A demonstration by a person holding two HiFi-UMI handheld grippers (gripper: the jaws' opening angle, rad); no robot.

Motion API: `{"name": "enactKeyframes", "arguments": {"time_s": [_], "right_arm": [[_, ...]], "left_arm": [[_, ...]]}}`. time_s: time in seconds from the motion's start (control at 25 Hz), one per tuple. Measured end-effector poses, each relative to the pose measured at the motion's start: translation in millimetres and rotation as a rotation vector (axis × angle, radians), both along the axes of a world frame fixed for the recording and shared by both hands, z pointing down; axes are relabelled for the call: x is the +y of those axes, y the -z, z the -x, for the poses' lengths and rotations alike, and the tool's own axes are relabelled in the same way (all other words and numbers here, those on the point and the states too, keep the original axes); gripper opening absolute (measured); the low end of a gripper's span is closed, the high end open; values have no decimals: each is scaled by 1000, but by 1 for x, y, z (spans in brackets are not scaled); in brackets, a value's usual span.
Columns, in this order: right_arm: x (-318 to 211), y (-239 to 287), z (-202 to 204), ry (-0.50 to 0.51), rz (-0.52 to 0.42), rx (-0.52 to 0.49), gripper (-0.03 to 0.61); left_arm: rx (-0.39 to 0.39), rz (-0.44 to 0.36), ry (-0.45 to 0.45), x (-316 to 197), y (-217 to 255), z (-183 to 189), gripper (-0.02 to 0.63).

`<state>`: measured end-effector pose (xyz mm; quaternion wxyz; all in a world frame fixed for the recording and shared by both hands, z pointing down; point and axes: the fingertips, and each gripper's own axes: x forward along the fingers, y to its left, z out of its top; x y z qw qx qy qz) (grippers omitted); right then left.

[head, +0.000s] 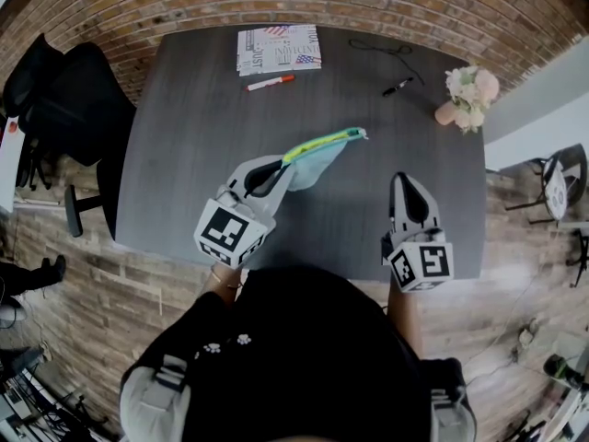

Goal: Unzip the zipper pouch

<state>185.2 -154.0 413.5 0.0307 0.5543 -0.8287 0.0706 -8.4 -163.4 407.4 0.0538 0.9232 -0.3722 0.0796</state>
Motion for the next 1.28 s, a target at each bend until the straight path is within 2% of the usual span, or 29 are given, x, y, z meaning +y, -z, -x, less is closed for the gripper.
{"name": "enactKeyframes", "arguments": {"time_s": [0.36, 1.04, 1.28], "right_arm": [[2, -4, 8, 14, 4, 64, -2], [6, -8, 15, 36, 25, 69, -3], [6, -10, 16, 42, 29, 70, -3]], "left_arm": [[2, 11, 30, 0, -4, 5, 9], [-3, 2, 32, 1, -4, 4, 9], [-1, 23, 40, 1, -7, 5, 9]]}}
